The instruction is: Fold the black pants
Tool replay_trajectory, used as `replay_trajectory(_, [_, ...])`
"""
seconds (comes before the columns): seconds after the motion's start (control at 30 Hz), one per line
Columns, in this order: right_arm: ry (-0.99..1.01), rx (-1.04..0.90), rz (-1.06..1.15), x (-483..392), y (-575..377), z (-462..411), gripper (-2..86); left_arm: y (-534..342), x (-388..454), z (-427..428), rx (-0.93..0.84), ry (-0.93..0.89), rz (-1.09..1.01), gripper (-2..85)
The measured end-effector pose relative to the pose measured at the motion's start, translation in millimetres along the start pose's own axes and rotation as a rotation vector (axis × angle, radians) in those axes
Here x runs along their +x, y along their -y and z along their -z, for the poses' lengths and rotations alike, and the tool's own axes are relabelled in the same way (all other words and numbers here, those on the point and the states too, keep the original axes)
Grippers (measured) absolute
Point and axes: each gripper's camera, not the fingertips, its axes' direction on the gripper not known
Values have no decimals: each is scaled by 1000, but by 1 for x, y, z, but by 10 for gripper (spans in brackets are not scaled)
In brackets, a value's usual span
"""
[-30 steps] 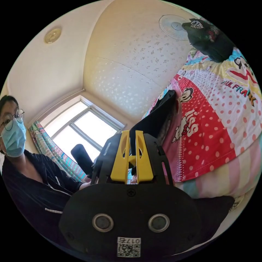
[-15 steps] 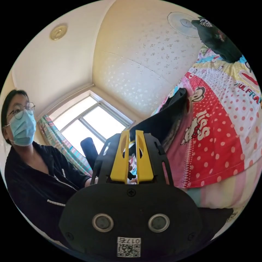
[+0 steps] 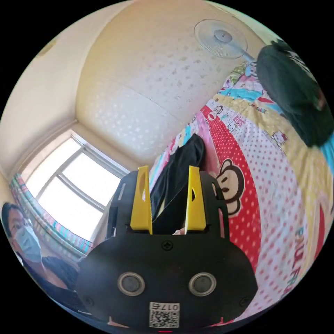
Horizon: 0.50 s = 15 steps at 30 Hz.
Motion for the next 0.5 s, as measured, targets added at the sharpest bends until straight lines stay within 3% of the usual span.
replay_trajectory(0.1, [-88,-199,-21,36,63,-126,170,-7,-29,16,25,-24,32,0])
replay_trajectory(0.2, [-134,-275,-101,84,93,-218,166,-13,-59,30,67,-37,78,2])
replay_trajectory(0.5, [-137,-219,-286,161,86,-352,99,-45,-141,65,124,-160,273,6])
